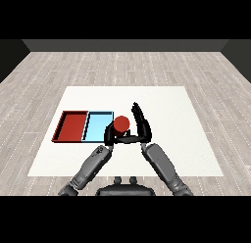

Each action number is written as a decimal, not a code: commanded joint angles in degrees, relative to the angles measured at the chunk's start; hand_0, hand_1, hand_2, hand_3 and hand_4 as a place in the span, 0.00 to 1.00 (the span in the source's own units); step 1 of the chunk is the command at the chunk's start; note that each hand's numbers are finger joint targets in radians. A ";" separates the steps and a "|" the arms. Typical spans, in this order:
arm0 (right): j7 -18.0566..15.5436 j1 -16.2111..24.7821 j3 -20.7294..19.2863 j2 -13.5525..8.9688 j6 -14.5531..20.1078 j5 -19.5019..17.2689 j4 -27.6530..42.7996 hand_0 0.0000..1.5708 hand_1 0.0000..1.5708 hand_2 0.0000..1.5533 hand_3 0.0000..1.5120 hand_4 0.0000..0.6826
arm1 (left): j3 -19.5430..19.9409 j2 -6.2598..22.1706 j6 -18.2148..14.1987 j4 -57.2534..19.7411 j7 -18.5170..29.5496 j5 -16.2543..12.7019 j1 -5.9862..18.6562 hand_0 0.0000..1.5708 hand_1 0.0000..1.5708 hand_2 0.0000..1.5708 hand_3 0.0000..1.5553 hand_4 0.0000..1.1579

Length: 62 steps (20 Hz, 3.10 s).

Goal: Pick the red can and put it in the red box

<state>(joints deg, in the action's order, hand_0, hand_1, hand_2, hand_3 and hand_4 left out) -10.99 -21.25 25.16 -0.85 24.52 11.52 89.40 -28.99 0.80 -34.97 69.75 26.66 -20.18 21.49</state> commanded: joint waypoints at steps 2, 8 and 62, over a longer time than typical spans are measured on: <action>2.73 6.73 -0.53 -2.64 -2.29 -0.66 10.56 0.00 0.00 0.00 0.00 0.00 | 0.47 -0.76 -1.86 0.55 -1.62 1.95 1.64 1.00 1.00 0.99 0.94 0.98; 2.96 9.04 -9.82 -6.79 -8.85 6.19 14.80 0.00 0.00 0.00 0.00 0.00 | 3.56 3.33 -1.27 6.79 -5.28 4.39 -1.91 1.00 1.00 1.00 0.95 0.97; -11.13 18.01 -18.79 -8.17 -18.86 7.68 0.34 0.00 0.00 0.00 0.00 0.00 | 39.03 22.07 34.18 -45.10 9.36 -2.85 19.00 0.00 0.00 0.00 0.00 0.00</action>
<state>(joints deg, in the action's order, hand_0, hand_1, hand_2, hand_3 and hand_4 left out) -21.39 -3.49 5.91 -8.67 6.53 19.73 90.30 4.47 26.77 -7.78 17.89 26.99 -16.28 39.60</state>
